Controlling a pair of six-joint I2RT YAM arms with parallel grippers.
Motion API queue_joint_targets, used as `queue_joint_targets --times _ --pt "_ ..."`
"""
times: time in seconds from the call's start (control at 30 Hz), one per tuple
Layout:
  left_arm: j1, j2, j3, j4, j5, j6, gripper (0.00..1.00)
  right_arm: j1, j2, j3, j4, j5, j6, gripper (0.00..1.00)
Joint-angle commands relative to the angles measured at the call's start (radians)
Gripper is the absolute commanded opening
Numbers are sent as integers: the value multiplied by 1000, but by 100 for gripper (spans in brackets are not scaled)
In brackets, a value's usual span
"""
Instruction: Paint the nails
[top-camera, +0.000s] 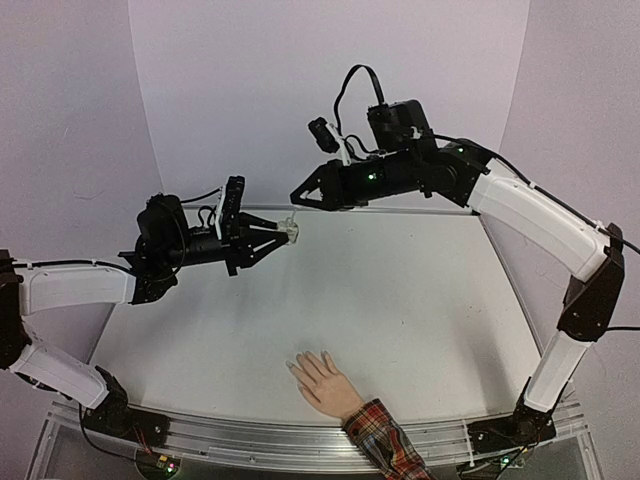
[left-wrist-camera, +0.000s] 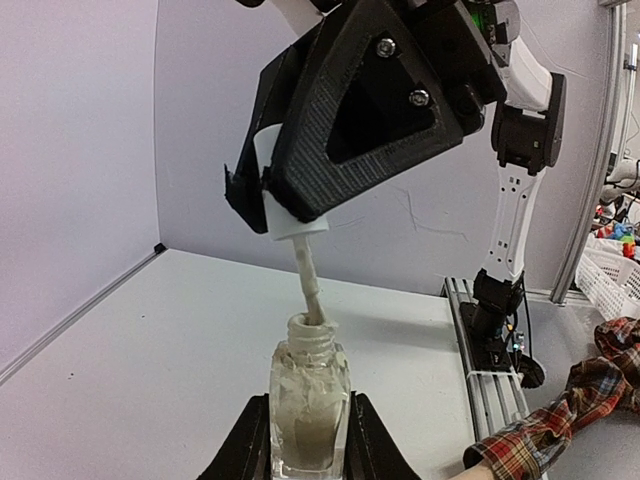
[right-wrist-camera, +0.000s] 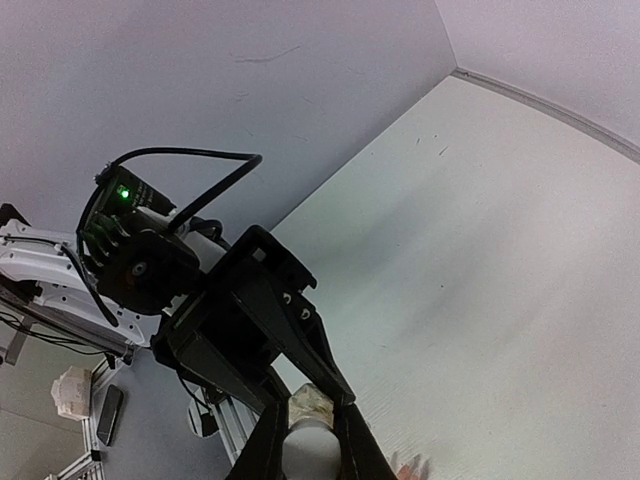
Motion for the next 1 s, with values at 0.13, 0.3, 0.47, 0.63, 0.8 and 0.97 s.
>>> queue_joint_targets --times 0.13,0.3,0.47,0.63,0.8,0.97 --pt "2 -23 51 21 -5 -18 0 17 12 43 2 5 -18 0" --pt "1 -38 43 18 -12 -12 0 17 14 45 2 22 -15 0" --pt "2 -46 41 11 -14 -5 0 17 25 52 -8 49 -8 0" --pt "2 -47 44 9 -13 -5 0 17 28 52 -14 60 -12 0" --pt "2 -42 47 8 -13 -9 0 18 25 54 -15 39 -19 0" --pt "1 -37 52 7 -12 -11 0 22 32 52 -18 35 -25 0"
